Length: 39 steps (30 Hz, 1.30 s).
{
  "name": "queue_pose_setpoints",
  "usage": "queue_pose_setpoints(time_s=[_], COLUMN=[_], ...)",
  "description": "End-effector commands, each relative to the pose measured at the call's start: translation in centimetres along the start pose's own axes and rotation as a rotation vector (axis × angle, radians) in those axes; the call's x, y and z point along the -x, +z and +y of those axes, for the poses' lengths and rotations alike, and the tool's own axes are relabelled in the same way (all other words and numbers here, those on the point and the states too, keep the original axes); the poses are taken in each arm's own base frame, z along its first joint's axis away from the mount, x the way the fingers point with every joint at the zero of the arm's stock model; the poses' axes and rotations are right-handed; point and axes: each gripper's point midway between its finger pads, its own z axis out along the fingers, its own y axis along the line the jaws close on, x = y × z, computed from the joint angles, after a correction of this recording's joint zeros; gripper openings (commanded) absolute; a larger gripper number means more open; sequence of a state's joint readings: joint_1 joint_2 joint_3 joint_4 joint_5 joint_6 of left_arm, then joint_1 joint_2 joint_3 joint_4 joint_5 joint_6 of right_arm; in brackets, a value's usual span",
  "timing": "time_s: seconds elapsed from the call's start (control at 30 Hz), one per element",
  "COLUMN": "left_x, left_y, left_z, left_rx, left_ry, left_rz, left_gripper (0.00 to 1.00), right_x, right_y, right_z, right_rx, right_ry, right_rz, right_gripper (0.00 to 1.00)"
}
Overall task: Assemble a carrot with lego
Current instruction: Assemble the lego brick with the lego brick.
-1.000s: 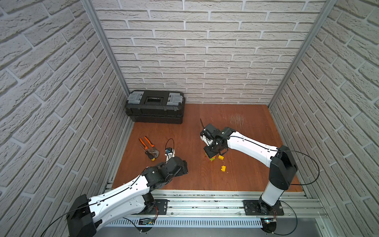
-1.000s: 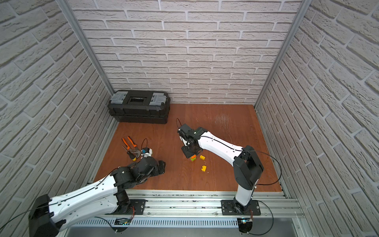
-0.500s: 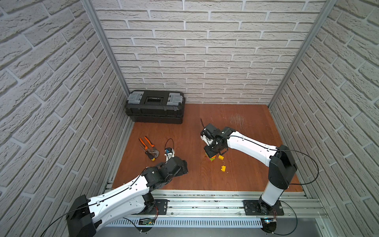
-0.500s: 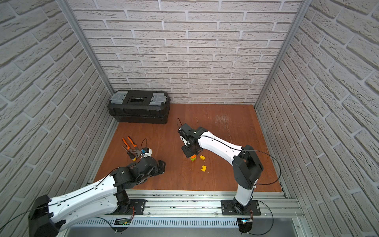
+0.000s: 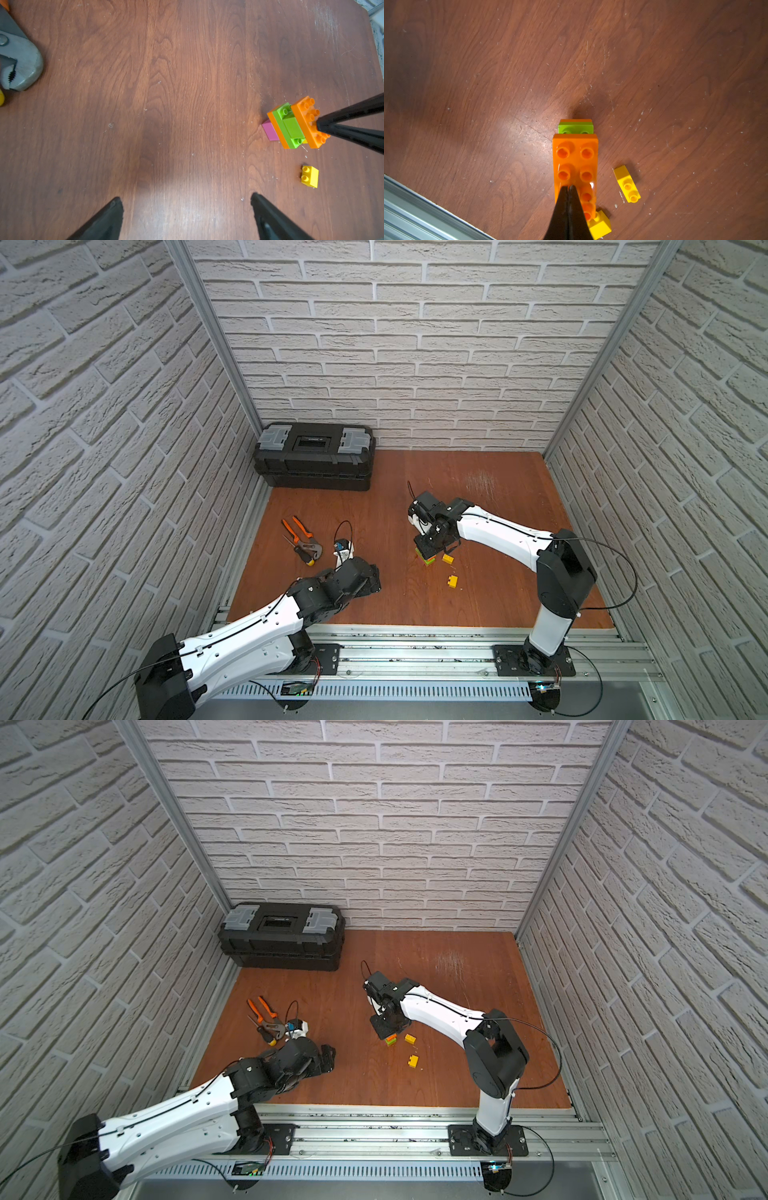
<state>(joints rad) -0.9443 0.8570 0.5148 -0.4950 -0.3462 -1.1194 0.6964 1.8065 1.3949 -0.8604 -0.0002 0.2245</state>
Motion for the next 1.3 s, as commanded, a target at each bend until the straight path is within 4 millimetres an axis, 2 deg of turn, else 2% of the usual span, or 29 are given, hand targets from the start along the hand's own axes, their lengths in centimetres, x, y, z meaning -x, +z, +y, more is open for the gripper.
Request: queue_pose_setpoints(time_s=[0.0,0.23,0.4,0.47,0.57,0.63,0.83,0.97,1.07,1.1,1.13,1.17,1.27], left_x=[-0.2,-0.3,-0.3,-0.2,0.0,0.1,0.4,1.1,2.7,3.5,4.3,5.0,7.4], left_y=[0.2,0.3,0.3,0.3,0.2,0.3,0.3,0.1,-0.6,-0.9,-1.1,-1.4,-2.1], left_z=[0.2,0.3,0.3,0.1,-0.1,-0.2,-0.9,-1.7,-3.2,-3.9,-4.8,-6.1,-9.5], left_rx=[0.005,0.005,0.006,0.003,0.001,0.001,-0.008,-0.016,-0.031,-0.042,-0.061,-0.101,-0.206], left_ry=[0.001,-0.001,0.000,0.003,0.007,0.012,0.024,0.066,0.208,0.268,0.340,0.419,0.636], left_rz=[-0.005,-0.005,-0.004,-0.006,-0.007,-0.007,-0.008,-0.018,-0.048,-0.064,-0.081,-0.097,-0.183], left_gripper=[0.98,0.98,0.98,0.98,0.98,0.98,0.98,0.98,0.98,0.98,0.98,0.98,0.98], right_x=[-1.9,-2.6,-2.1,-1.3,0.2,1.2,3.8,4.2,3.8,3.5,3.2,2.4,0.4], right_y=[3.2,3.9,2.8,1.3,-1.5,-3.7,-11.1,-15.6,-19.0,-19.8,-20.3,-20.6,-20.6], right_z=[-0.3,-0.4,-0.5,-0.7,-0.8,-1.0,-1.4,-2.4,-3.3,-3.7,-4.7,-5.7,-7.0], right_rx=[-0.004,-0.007,-0.016,-0.028,-0.033,-0.030,0.031,0.028,0.002,-0.010,-0.038,-0.067,-0.084], right_ry=[0.004,0.006,0.012,0.017,0.021,0.034,0.072,0.097,0.077,0.080,0.138,0.195,0.176], right_rz=[0.084,0.107,0.081,0.042,-0.048,-0.126,-0.328,-0.446,-0.576,-0.621,-0.671,-0.692,-0.684], right_gripper=[0.02,0.02,0.04,0.16,0.46,0.55,0.62,0.64,0.64,0.65,0.69,0.83,0.82])
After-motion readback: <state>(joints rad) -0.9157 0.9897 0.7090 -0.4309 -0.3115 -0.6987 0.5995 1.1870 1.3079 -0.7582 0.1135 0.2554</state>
